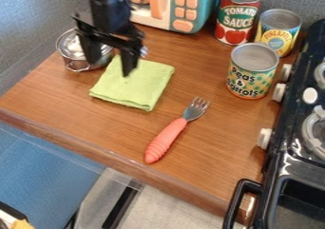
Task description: Moves the silver lid and places it over the green cloth
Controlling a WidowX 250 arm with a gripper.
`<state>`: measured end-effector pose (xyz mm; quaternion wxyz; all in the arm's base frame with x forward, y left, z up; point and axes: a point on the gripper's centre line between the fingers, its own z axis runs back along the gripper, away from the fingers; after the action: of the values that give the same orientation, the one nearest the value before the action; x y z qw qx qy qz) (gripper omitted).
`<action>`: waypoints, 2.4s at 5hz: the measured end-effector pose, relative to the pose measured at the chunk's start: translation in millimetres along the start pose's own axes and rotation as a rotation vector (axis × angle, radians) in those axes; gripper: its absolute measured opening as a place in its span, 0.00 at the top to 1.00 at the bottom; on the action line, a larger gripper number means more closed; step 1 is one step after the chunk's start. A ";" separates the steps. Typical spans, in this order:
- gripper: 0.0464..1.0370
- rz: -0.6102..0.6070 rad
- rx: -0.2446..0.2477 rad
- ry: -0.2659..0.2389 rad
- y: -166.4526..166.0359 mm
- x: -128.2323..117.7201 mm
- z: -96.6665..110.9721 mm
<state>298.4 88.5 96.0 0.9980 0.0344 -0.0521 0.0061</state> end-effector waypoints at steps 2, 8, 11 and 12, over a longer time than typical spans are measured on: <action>0.04 0.037 0.061 -0.028 58.8 29.9 -11.5; 0.63 0.104 0.079 0.006 96.7 58.4 -38.2; 0.76 0.067 0.052 -0.076 48.8 52.1 5.5; 0.76 0.010 0.031 -0.065 14.9 43.4 2.9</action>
<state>341.0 103.5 104.5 0.9951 0.0497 -0.0846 0.0109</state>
